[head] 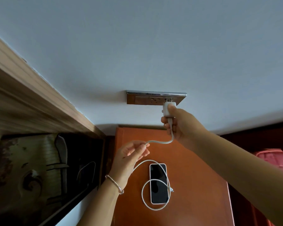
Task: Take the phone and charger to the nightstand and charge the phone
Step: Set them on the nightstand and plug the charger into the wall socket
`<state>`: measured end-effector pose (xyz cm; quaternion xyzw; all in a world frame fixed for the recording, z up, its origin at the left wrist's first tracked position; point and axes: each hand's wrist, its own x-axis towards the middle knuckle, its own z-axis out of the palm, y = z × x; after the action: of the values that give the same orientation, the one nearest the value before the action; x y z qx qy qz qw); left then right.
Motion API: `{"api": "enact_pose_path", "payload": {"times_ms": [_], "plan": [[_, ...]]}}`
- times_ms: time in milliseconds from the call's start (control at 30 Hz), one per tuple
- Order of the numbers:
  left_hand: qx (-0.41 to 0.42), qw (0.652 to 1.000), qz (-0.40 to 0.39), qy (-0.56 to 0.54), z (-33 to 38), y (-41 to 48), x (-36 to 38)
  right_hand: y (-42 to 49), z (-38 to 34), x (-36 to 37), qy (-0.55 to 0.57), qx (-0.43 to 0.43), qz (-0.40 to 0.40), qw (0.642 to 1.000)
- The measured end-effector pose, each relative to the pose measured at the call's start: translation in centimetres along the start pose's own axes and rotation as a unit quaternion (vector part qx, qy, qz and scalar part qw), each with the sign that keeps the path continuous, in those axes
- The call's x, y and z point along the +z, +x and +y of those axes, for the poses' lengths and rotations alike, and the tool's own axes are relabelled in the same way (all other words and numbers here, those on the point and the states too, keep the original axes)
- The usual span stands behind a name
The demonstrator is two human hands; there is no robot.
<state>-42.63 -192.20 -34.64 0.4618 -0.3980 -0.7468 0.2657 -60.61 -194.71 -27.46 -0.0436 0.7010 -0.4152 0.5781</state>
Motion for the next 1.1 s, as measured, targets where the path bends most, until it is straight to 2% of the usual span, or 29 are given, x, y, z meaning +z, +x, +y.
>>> {"api": "enact_pose_path", "payload": {"times_ms": [100, 167, 333, 633, 767, 933, 1100], "plan": [[0.009, 1.0, -0.013, 0.013, -0.2, 0.4, -0.6, -0.2, -1.8, 0.0, 0.06, 0.077, -0.038, 0.995], [0.009, 1.0, -0.015, 0.007, -0.4, 0.5, -0.7, -0.2, -2.3, 0.0, 0.074, 0.098, -0.044, 0.991], [-0.005, 1.0, -0.008, 0.011, -1.0, 0.1, -0.6, 0.6, -0.5, 0.4, 0.014, -0.031, -0.007, 0.999], [-0.006, 1.0, -0.01, 0.019, -0.6, 0.1, -0.5, 0.8, -0.4, 0.4, 0.022, -0.036, -0.014, 0.999], [-0.01, 1.0, 0.0, 0.024, -2.0, -0.6, -1.1, 0.9, -0.3, 0.0, 0.062, -0.029, -0.045, 0.997], [-0.019, 0.999, 0.017, 0.023, -3.8, -1.2, -1.8, 1.3, 1.1, -1.7, 0.007, -0.079, -0.091, 0.993], [-0.027, 0.999, 0.031, 0.026, -5.3, -1.0, -2.1, 1.8, 2.0, -1.5, 0.003, -0.132, -0.071, 0.989]]}}
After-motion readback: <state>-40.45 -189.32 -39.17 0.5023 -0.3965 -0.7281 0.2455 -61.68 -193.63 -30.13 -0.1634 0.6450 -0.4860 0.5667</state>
